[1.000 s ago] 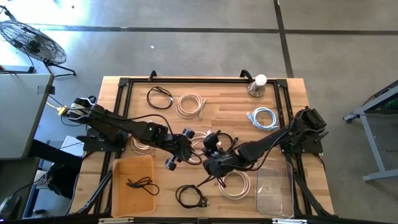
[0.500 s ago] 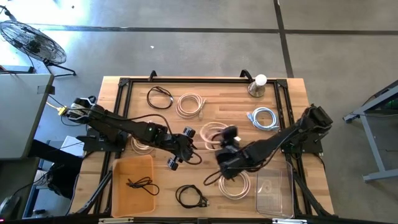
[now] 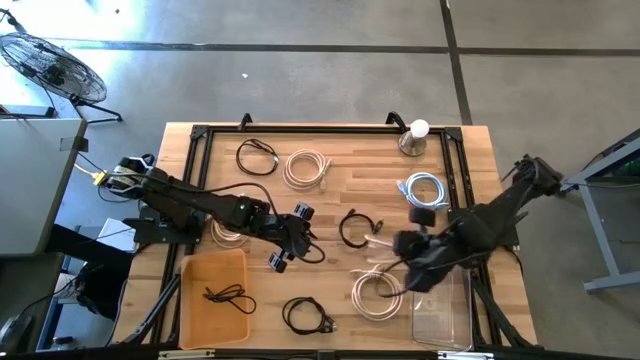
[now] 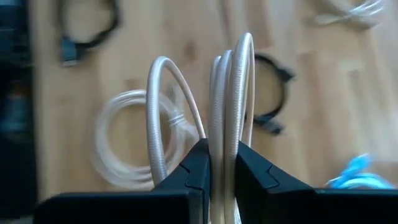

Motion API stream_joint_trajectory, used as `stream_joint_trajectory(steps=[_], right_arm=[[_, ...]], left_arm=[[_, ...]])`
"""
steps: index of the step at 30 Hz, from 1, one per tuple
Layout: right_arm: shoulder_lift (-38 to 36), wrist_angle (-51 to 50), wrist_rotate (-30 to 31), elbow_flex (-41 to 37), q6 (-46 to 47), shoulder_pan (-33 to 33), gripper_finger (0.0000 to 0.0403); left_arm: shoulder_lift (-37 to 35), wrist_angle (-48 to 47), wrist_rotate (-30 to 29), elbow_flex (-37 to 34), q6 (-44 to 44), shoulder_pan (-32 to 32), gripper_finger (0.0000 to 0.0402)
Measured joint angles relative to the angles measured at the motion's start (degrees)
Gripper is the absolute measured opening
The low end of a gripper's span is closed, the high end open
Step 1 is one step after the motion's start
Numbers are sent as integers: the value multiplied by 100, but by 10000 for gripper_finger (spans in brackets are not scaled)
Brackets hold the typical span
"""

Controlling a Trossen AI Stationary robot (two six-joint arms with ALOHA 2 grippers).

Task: Sort HDMI cables
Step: Put the white HDMI cable into the transparent bin

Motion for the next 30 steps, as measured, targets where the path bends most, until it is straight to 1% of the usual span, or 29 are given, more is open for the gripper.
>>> stream_joint_trajectory(steps=[5, 12, 19, 27, 28, 30], right_arm=[[-387, 70, -699, 0, 579, 488, 35], [-607, -221, -1297, 0, 2104, 1051, 35], [-607, -345, -1541, -106, 3378, 1448, 35], [-605, -307, -1906, -866, 4424, 1540, 37], [-605, -238, -1929, -985, 4499, 1539, 44], [-603, -66, -1975, -1186, 4567, 1538, 76]], left_arm=[[0, 0, 2, 0, 0, 0, 179], [0, 0, 36, 0, -47, 0, 179], [0, 0, 247, 0, -101, 0, 179], [0, -41, 348, 0, -225, 0, 179], [0, -41, 352, 0, -243, 0, 179], [0, -41, 354, 0, -283, 0, 179]])
